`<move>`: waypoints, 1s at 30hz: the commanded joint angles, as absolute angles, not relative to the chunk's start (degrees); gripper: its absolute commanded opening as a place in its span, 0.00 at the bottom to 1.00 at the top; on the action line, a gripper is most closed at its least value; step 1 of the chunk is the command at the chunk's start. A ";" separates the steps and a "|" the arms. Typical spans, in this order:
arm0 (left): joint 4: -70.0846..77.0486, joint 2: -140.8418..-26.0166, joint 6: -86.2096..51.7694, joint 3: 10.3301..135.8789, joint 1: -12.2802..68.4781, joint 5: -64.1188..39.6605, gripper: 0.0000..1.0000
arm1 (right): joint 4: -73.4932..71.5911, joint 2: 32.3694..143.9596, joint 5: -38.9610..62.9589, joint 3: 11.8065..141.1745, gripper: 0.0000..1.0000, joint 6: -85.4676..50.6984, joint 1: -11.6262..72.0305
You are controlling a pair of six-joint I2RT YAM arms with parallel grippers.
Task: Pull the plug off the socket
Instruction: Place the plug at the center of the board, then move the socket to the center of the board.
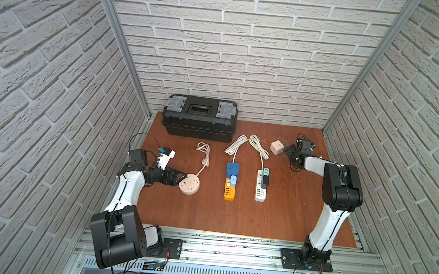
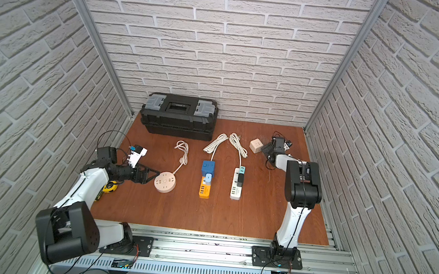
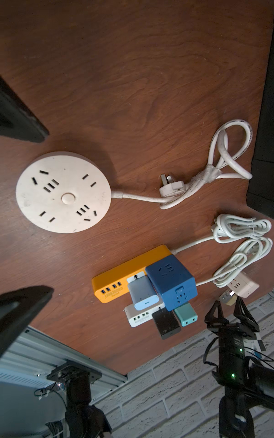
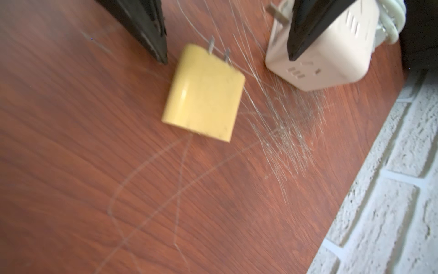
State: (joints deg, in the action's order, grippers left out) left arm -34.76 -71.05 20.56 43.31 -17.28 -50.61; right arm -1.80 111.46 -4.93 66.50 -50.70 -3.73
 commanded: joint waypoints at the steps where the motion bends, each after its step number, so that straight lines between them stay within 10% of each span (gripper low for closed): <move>1: -35.16 -70.75 21.45 43.76 -17.09 -51.12 0.98 | 1.89 105.46 -6.29 65.89 0.80 -48.92 -2.60; 10: -34.98 -70.83 21.40 44.38 -17.11 -48.85 0.98 | 11.30 91.89 -7.97 62.66 0.80 -44.84 3.54; 20: -37.60 -70.53 24.24 45.58 -16.73 -46.69 0.98 | 24.23 79.45 -16.81 60.14 0.76 -39.63 28.18; 30: -36.07 -71.20 22.51 43.36 -16.66 -47.81 0.98 | 23.36 89.18 -20.52 60.21 0.80 -42.47 50.89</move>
State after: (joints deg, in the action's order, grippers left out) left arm -36.18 -71.07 22.68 43.92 -16.78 -46.98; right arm 23.46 85.76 -18.31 61.19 -41.52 48.62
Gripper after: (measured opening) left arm 0.976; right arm 0.798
